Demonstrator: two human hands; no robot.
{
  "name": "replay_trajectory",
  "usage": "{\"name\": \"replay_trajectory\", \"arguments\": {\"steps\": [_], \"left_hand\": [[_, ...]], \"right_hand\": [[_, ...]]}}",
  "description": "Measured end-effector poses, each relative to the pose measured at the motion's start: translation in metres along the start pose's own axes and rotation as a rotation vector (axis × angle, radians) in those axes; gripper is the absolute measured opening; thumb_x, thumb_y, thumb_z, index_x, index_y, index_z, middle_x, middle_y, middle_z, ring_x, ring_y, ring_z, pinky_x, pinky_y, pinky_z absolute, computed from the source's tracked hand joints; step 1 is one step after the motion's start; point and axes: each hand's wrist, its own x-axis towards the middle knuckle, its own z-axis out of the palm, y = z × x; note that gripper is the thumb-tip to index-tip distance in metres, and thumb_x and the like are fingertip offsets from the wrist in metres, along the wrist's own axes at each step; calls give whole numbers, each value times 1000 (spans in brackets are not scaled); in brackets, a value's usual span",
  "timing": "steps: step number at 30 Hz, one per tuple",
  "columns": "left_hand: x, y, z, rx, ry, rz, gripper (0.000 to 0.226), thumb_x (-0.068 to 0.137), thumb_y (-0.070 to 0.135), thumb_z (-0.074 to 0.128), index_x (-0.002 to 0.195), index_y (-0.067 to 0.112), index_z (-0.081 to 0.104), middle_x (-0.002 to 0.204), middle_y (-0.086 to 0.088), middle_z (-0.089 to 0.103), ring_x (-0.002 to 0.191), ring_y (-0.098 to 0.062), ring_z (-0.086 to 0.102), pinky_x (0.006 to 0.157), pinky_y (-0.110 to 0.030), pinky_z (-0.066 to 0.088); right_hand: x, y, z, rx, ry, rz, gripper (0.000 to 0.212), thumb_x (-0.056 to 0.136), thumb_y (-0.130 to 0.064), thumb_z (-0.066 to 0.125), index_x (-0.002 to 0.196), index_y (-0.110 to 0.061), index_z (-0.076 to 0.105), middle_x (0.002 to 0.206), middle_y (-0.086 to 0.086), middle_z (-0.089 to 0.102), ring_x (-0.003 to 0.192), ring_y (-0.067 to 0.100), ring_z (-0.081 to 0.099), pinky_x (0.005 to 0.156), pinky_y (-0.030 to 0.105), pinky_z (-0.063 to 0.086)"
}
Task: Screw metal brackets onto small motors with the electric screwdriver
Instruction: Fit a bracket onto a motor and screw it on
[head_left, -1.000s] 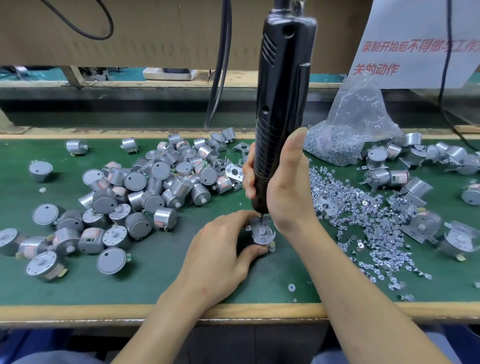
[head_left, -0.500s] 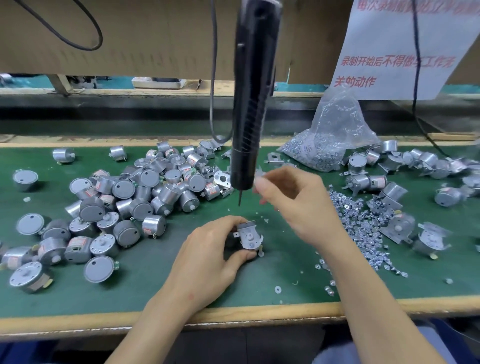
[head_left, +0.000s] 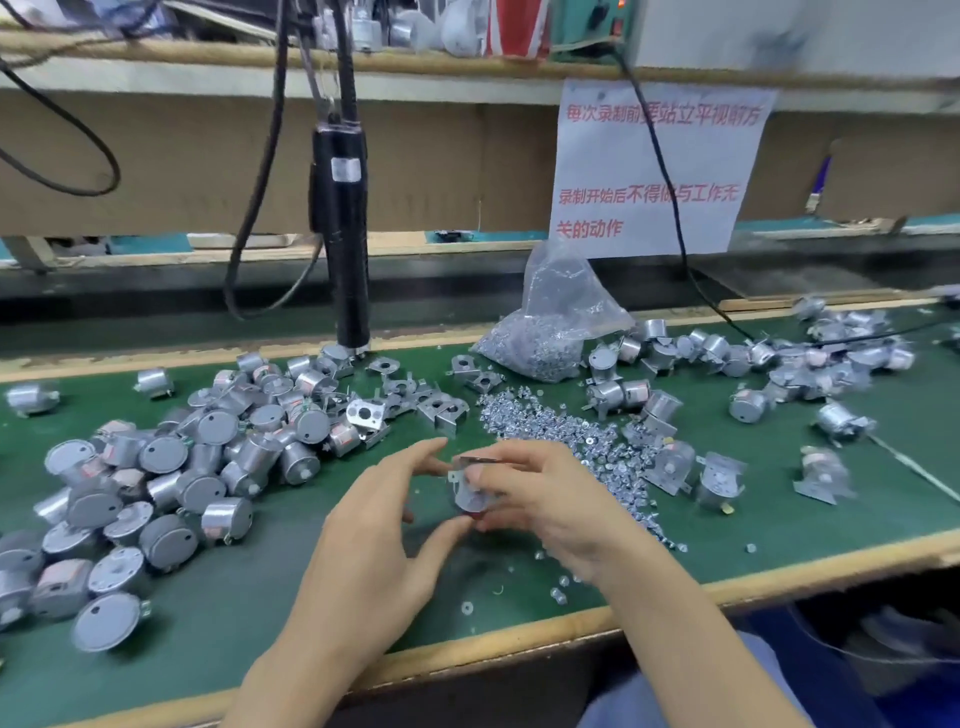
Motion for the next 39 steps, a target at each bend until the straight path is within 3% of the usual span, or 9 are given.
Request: {"name": "replay_trajectory", "arguments": {"steps": [5,10,14,22,25,28,31,34,39], "left_hand": [[9,19,15,-243,-87,-213,57,81,52,67,132,47,40,118,34,56,87,-3,62,71,-11,42],[18,42,16,-362,-118,-251,61,73,71,56,128,53,40,117,35,58,85,1,64,75,-28,48],[11,42,11,-331,-146,-282,55,73,69,57,124,50,47,115,35,60,84,-2,65,75,-29,50],[5,19,-4,-216,-56,-319,17,87,36,70,103,38,63,97,37,64,79,2,64,68,-7,44],[0,8,-10,-38,-23,-308,20,89,37,67,109,36,61,101,25,67,85,0,62,74,-8,43],[-7,-5,-18,301,8,-346,41,92,39,62,128,22,55,123,2,56,113,-20,54,90,-32,45],[-15,-14,-32,564,45,-480,56,88,43,66,133,14,48,131,-10,45,117,-34,44,86,-41,47],[-22,-30,-45,687,-9,-554,66,90,48,61,142,15,38,139,-8,36,120,-33,42,87,-39,47],[-27,-44,-50,690,4,-546,57,93,12,53,147,17,34,141,-7,29,113,-31,46,78,-35,43]], "right_hand": [[-15,-16,-47,764,256,60,20,98,-13,64,102,7,68,101,23,72,79,27,74,60,23,60],[-20,-31,-83,1328,321,-124,82,106,-63,23,123,6,65,116,24,73,65,19,73,48,23,57],[-15,-31,-67,1024,255,-141,85,104,-65,20,101,-9,83,108,9,78,59,13,68,45,21,48],[12,-17,27,1,353,-276,25,100,-41,64,114,-22,72,107,-4,76,96,9,70,73,29,60],[21,-14,54,-196,358,-304,83,82,-67,70,150,-28,46,140,-11,56,129,7,53,110,38,46],[31,-17,70,-325,342,-364,115,65,-83,66,159,-32,26,154,-12,45,142,6,40,118,38,36],[44,-36,77,-289,300,-564,87,77,-61,76,148,-27,40,112,-20,68,106,-2,63,98,26,51],[60,-68,80,-267,269,-726,29,86,-32,76,105,-23,57,82,1,66,75,11,67,73,27,56],[86,-75,77,-253,60,-698,24,92,-19,68,97,2,57,59,6,52,48,21,51,55,29,48]]}}
